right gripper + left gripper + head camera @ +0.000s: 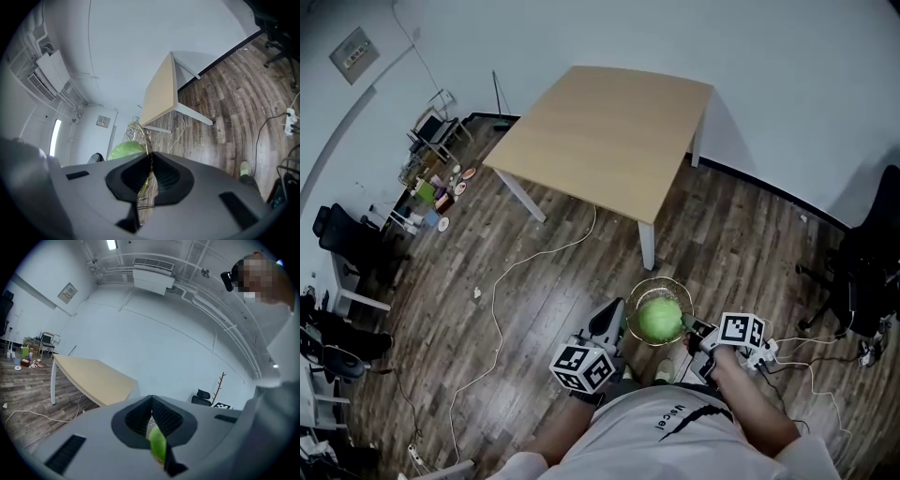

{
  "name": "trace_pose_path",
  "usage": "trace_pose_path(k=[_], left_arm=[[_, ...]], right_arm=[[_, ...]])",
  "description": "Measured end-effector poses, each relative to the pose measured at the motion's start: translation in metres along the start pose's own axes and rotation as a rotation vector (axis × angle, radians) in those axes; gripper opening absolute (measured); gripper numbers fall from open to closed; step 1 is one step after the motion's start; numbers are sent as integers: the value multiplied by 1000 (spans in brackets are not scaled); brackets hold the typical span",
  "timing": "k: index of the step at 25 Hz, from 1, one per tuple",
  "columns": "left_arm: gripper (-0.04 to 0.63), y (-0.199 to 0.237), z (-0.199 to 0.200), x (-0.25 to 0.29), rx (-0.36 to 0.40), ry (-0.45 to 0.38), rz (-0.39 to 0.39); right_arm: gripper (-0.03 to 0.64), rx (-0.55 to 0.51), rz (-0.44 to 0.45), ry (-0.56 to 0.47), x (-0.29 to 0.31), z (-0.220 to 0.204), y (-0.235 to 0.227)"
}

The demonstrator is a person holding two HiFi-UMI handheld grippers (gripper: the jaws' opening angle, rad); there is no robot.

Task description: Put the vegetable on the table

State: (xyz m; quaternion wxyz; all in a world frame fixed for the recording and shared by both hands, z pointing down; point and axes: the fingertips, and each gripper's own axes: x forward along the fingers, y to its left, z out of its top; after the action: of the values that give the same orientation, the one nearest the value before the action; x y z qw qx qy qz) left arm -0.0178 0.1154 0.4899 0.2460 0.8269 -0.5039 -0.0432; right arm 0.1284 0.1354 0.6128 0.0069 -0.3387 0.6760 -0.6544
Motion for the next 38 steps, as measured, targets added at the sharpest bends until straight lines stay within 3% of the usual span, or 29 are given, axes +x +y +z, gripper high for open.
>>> trace_pose_path(k=[15, 38], left_arm=[[12, 25, -4, 25, -2, 5, 52], [12, 210, 109, 122, 43, 32, -77]], right_arm=[[26, 59, -34, 56, 32, 19, -20], [26, 137, -47, -76, 219, 114, 57]])
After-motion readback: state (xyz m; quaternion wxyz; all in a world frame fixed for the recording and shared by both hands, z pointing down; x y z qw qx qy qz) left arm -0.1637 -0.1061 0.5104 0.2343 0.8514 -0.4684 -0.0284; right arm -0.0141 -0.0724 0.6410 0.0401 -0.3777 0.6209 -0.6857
